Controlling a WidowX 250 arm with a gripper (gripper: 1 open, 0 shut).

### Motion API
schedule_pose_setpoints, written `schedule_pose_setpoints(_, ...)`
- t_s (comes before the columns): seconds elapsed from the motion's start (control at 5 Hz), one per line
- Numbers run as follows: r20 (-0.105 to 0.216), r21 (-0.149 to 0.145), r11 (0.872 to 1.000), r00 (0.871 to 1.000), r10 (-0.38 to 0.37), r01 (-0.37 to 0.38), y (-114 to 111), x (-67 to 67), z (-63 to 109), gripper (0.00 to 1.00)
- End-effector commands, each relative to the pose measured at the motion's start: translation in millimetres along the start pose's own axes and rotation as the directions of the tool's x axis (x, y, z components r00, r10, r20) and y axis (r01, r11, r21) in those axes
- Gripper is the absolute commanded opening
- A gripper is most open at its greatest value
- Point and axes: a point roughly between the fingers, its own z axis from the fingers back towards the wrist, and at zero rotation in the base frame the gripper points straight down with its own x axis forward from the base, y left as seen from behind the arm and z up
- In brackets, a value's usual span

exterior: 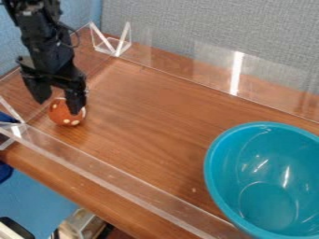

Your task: Put the mushroom in the blue bowl

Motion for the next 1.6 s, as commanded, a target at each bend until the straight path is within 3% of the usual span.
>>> schedule_pose_setpoints(0.0,0.039,0.010,1.000,0.999,0.006,-0.006,8.6,3.0,-2.2,1.00)
schedule_pose_setpoints(0.4,0.058,0.015,0.999,0.998,0.034,-0.035,15.9,3.2,-10.9,1.00)
schedule_pose_setpoints(1.4,0.075,0.043,0.997,0.995,0.060,-0.064,16.1,-2.0,-2.3,1.00)
